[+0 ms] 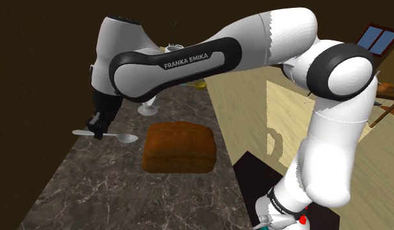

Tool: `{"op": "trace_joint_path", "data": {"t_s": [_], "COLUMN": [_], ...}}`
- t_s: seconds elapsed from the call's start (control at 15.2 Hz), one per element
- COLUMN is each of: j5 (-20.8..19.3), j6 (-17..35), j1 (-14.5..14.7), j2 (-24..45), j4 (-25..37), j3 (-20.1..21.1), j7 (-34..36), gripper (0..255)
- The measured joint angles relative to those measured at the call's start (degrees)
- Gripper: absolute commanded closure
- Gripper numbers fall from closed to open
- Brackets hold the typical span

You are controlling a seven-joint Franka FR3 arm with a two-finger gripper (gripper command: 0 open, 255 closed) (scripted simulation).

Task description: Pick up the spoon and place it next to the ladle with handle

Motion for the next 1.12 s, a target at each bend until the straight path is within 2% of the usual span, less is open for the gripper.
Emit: {"op": "trace_joint_path", "data": {"t_s": [0.33,1.12], "j5": [0.6,5.9], "j6": [-2.9,-4.9], "j1": [-0.7,-11.0], "j2": [-1.1,-3.8], "j4": [1.8,-0.6], "j3": [0.0,-3.4], "j7": [-0.7,-16.4], "gripper": [255,255]}}
